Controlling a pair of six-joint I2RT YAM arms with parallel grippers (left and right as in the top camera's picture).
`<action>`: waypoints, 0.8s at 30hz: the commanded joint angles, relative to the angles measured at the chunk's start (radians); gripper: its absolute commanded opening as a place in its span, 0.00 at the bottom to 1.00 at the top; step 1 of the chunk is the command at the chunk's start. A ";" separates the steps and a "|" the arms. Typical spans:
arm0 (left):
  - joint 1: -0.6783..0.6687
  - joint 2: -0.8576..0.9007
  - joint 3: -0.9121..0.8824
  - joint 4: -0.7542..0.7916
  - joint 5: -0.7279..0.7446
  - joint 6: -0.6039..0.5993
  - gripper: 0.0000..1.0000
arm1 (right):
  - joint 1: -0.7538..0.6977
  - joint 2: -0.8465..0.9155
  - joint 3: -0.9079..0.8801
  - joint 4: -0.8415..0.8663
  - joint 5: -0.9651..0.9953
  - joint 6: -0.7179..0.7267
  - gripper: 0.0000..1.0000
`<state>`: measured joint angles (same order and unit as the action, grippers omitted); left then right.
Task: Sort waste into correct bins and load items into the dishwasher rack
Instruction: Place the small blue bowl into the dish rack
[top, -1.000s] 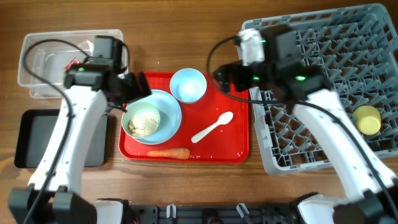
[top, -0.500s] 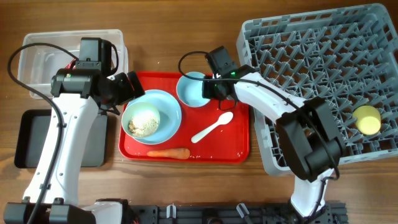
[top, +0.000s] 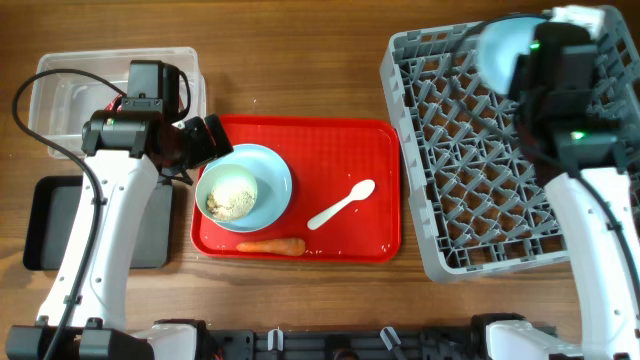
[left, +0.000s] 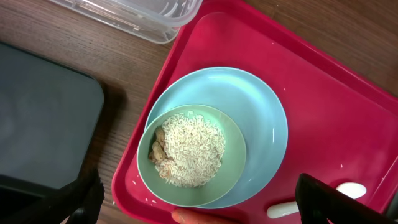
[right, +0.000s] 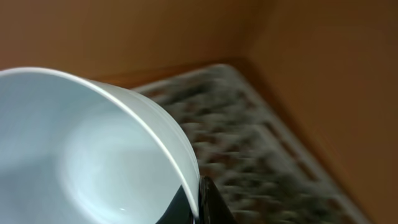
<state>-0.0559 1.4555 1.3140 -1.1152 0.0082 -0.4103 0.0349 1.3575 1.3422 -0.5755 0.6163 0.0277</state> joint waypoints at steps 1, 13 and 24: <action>0.004 -0.006 -0.001 0.000 -0.006 -0.017 1.00 | -0.150 0.068 0.008 0.060 0.307 -0.071 0.04; 0.004 -0.006 -0.001 0.002 0.002 -0.017 1.00 | -0.325 0.567 0.007 0.190 0.661 0.002 0.04; 0.004 -0.006 -0.001 0.003 0.002 -0.017 1.00 | -0.153 0.565 0.006 -0.024 0.308 0.010 0.59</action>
<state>-0.0559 1.4555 1.3140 -1.1149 0.0086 -0.4103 -0.1333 1.9141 1.3468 -0.5556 0.9771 0.0257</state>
